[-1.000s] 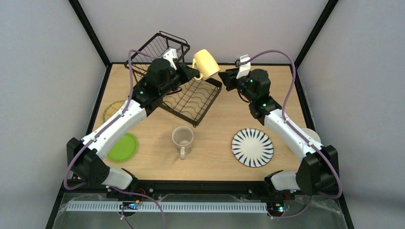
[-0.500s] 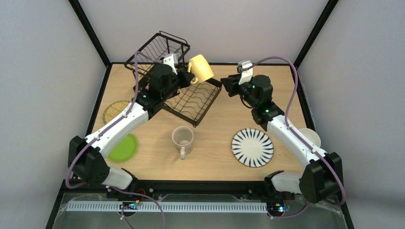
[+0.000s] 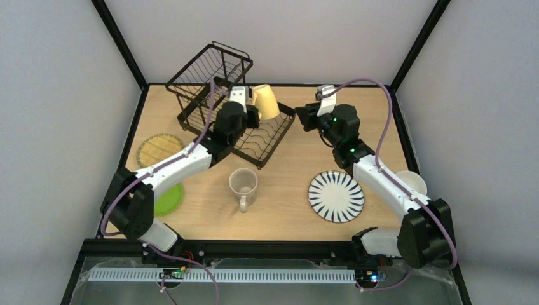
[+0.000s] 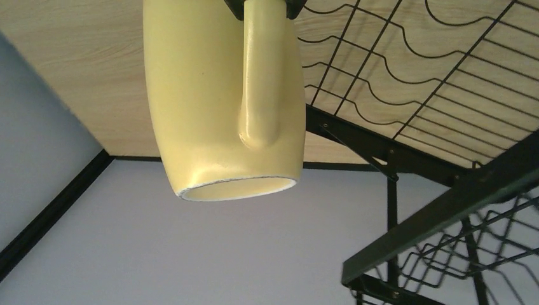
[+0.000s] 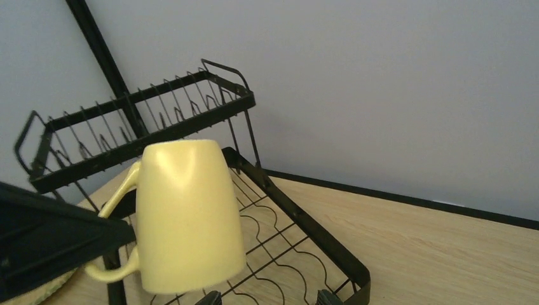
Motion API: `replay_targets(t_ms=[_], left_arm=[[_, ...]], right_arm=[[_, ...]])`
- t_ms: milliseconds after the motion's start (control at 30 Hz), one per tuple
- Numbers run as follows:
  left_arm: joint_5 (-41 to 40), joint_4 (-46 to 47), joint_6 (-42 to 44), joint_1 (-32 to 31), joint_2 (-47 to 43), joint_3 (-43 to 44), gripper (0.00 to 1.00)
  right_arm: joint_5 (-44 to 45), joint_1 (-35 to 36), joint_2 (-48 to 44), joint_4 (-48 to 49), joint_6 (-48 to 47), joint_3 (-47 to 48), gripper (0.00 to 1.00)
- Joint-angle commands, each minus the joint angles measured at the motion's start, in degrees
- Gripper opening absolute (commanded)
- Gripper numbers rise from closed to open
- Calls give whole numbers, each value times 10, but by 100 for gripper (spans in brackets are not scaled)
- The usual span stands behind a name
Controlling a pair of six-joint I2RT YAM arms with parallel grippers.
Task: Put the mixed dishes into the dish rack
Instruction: Place the upside down cup on the dish rack.
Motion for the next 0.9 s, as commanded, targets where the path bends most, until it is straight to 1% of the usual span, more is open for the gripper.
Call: replay_targets(t_ms=[0,133,300,467,867], left_arm=[[-69,129,86,-34,27,8,2],[-107,159,116,-46,61,3,2],[-165,209,126,-47,95,-23,2],[-213,255,131,-47,135,-29,2],[-241,319,132,-48,224,-10,2]], right_arm=[[34,-1,34,44,10,7,85],[47,-1,64,67,6,24,85],[68,-1,102,100,2,36,85],[85,-1,147,123,5,59,86],[80,-2,235,153,-5,109,86]])
